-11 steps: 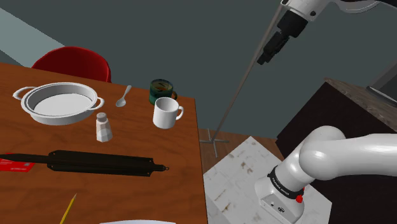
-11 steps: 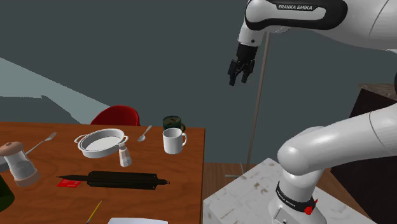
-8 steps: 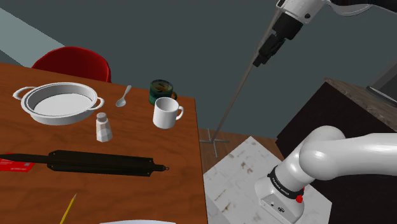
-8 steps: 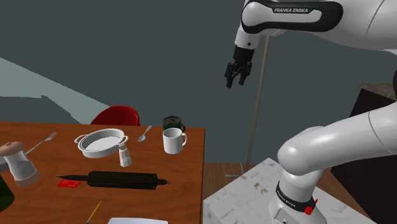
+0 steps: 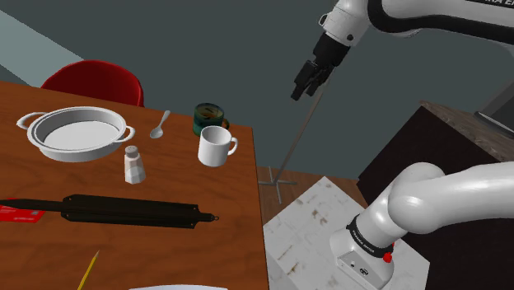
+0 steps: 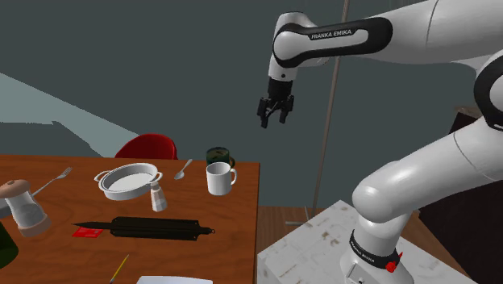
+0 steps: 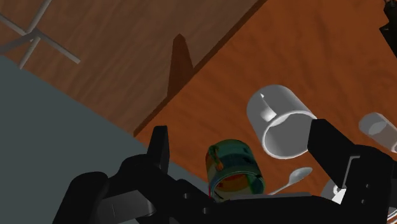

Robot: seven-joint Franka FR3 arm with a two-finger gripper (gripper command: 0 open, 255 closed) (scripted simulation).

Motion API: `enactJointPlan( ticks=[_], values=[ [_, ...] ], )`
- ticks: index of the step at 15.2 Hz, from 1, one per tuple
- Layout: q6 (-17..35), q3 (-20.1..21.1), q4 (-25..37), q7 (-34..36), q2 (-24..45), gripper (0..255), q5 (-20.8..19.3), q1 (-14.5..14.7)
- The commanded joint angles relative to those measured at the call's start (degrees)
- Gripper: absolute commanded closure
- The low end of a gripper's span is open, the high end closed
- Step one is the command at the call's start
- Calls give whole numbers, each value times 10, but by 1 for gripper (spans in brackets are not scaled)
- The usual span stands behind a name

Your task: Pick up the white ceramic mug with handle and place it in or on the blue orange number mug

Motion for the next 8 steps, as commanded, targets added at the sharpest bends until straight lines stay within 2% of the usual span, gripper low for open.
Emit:
enactJointPlan(
  ticks=[1, 8],
  values=[
    [29, 24, 3, 27, 33, 0, 5, 2],
    [112, 99, 30, 120, 154, 0, -2, 3]
  ],
)
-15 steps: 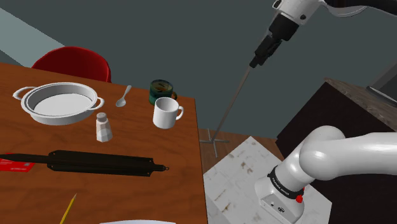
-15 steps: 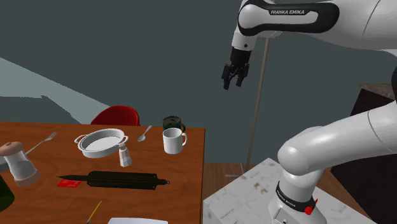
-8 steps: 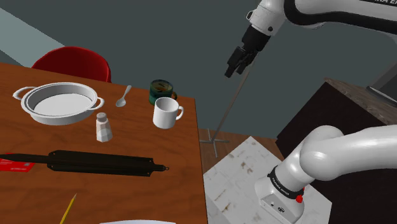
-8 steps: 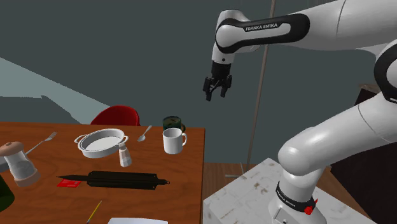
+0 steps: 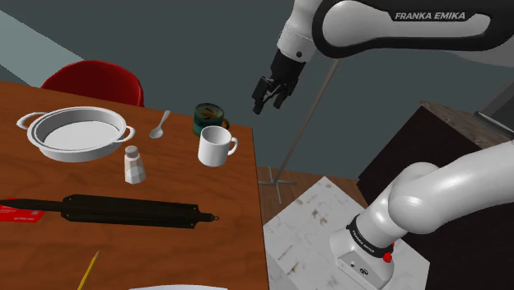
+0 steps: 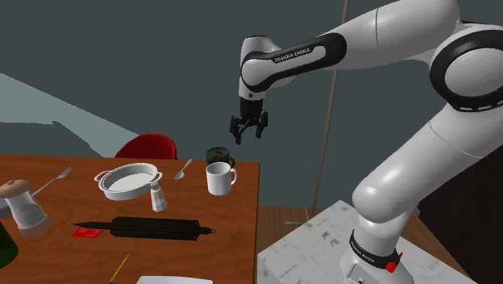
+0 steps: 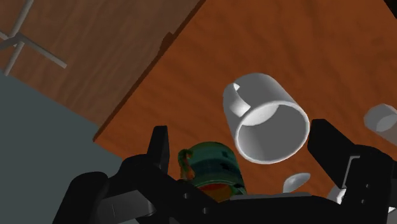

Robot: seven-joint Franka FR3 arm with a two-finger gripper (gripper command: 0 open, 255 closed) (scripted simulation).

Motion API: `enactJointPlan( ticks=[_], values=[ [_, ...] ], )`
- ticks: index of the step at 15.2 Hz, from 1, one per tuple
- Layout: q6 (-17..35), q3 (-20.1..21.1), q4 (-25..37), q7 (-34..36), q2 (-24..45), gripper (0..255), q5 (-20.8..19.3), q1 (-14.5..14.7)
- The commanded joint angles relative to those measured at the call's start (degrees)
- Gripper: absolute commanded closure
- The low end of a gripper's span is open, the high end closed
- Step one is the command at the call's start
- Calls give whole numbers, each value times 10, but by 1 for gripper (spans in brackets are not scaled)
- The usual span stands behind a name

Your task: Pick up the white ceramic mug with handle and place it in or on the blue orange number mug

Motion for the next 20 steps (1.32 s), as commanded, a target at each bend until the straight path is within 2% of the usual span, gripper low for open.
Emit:
enactJointPlan(
  ticks=[1, 5, 9, 15, 20],
  values=[
    [27, 20, 10, 27, 40, 0, -7, -2],
    [65, 57, 45, 90, 124, 0, -35, -4],
    [93, 86, 93, 159, 217, 0, -81, 0],
    [109, 98, 185, 258, 358, 0, -163, 29],
    [142, 92, 170, 267, 379, 0, -177, 33]
  ],
)
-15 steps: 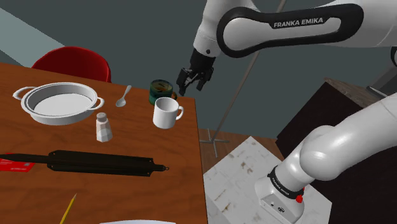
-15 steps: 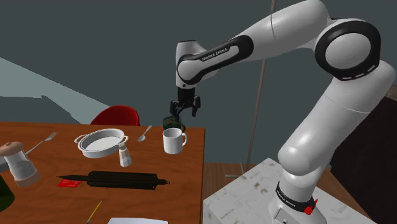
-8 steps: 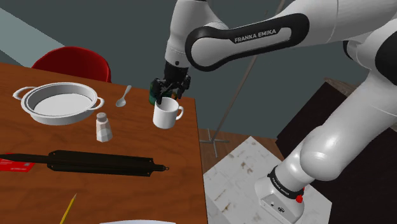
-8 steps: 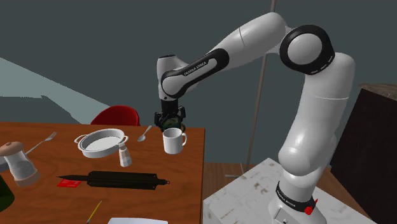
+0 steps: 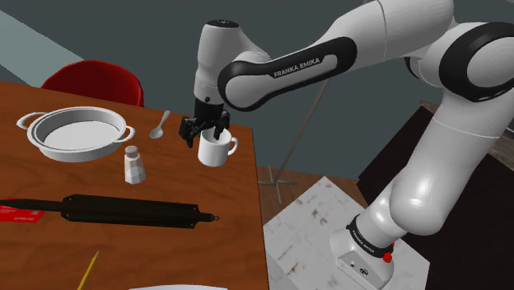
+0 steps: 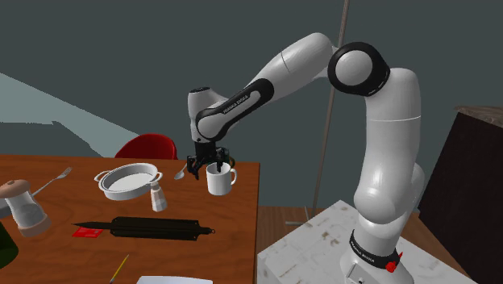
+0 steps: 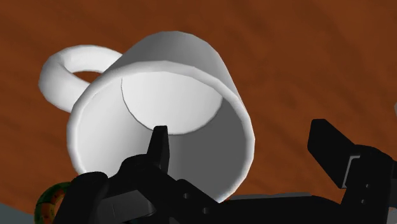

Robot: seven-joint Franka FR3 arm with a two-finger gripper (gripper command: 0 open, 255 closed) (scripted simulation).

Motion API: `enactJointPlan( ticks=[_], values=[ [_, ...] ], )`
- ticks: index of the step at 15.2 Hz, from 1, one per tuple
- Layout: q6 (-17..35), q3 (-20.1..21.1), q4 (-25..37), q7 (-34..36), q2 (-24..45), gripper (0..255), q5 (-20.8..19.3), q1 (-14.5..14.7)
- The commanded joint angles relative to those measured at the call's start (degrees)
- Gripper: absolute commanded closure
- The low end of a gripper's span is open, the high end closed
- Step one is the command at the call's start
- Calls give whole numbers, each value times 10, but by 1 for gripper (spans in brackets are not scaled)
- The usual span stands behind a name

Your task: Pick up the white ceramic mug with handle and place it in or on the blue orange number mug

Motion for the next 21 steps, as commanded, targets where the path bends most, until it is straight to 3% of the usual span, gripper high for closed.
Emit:
enactJointPlan(
  ticks=[1, 10, 11, 21],
  values=[
    [13, -2, -6, 5, 8, 0, -6, 2],
    [23, -3, -10, 8, 15, 0, -11, 3],
    [23, -3, -10, 8, 15, 255, -11, 3],
    [17, -2, -7, 6, 11, 255, -7, 2]
  ],
)
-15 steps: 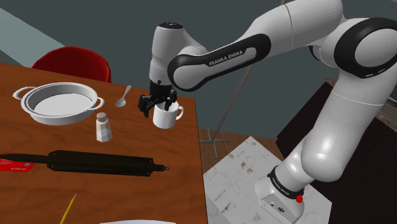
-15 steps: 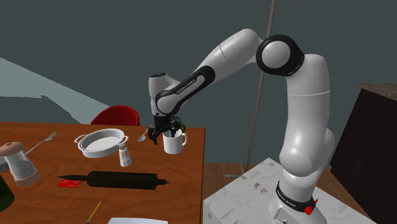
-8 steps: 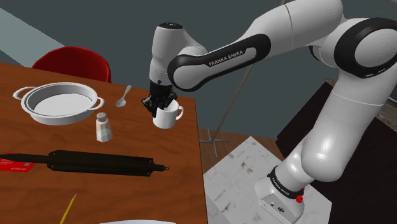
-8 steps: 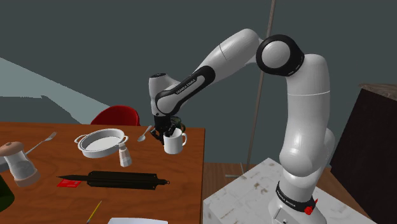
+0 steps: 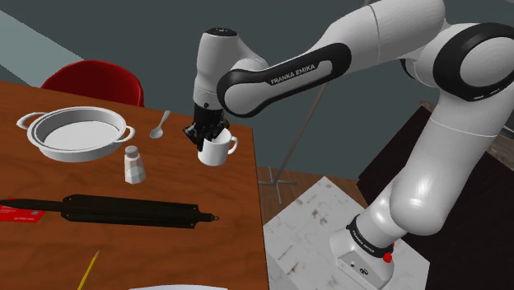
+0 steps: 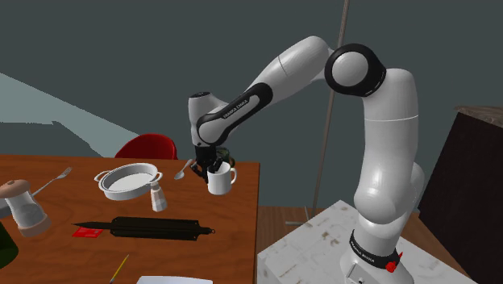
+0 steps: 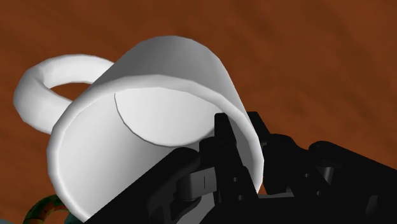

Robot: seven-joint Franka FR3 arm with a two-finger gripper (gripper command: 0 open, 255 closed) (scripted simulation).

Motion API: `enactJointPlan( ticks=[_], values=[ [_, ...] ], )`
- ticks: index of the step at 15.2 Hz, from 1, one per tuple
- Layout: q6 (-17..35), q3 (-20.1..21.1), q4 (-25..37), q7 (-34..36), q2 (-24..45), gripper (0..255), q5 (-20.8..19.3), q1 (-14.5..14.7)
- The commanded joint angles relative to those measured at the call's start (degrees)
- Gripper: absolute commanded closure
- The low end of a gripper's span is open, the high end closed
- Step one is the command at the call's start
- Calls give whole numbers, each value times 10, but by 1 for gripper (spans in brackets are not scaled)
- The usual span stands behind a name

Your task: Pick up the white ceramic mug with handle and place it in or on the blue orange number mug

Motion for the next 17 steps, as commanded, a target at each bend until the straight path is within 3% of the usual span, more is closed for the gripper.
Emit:
enactJointPlan(
  ticks=[1, 17],
  values=[
    [-9, 2, 3, -3, -7, 255, 5, -1],
    [-119, 11, 66, -30, -61, 255, 41, -9]
  ],
)
